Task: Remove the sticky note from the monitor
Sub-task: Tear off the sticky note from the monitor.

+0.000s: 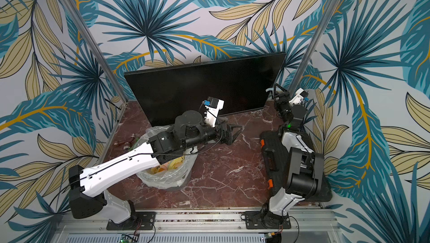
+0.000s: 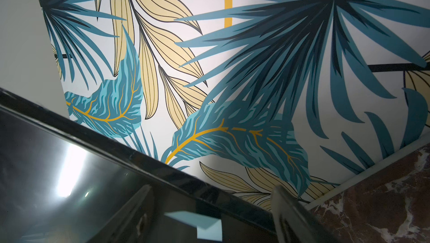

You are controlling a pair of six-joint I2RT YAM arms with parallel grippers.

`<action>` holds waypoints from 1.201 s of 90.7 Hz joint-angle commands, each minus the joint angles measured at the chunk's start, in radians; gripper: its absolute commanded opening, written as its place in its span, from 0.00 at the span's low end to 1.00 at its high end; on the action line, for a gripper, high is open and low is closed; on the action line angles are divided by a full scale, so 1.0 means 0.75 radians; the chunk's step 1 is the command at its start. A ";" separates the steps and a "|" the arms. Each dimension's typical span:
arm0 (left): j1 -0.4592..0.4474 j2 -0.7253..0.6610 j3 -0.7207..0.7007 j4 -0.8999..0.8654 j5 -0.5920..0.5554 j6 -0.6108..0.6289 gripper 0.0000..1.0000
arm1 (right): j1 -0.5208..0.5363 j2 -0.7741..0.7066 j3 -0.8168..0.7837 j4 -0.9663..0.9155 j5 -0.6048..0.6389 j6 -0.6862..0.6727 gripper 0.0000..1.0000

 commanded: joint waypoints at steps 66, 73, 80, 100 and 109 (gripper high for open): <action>0.031 -0.023 -0.053 0.046 0.053 -0.032 1.00 | 0.010 -0.003 0.034 0.025 -0.002 -0.027 0.00; 0.031 -0.028 -0.056 0.047 0.050 -0.034 1.00 | 0.011 -0.013 0.023 0.025 0.001 -0.024 0.00; 0.031 -0.033 -0.061 0.047 0.049 -0.031 1.00 | 0.010 -0.033 -0.001 0.032 0.005 -0.019 0.00; 0.031 -0.062 -0.080 0.041 0.032 -0.023 1.00 | 0.011 -0.155 -0.131 0.029 0.028 -0.026 0.00; 0.031 -0.081 -0.096 0.037 0.023 -0.021 1.00 | 0.011 -0.224 -0.208 0.029 0.034 -0.025 0.00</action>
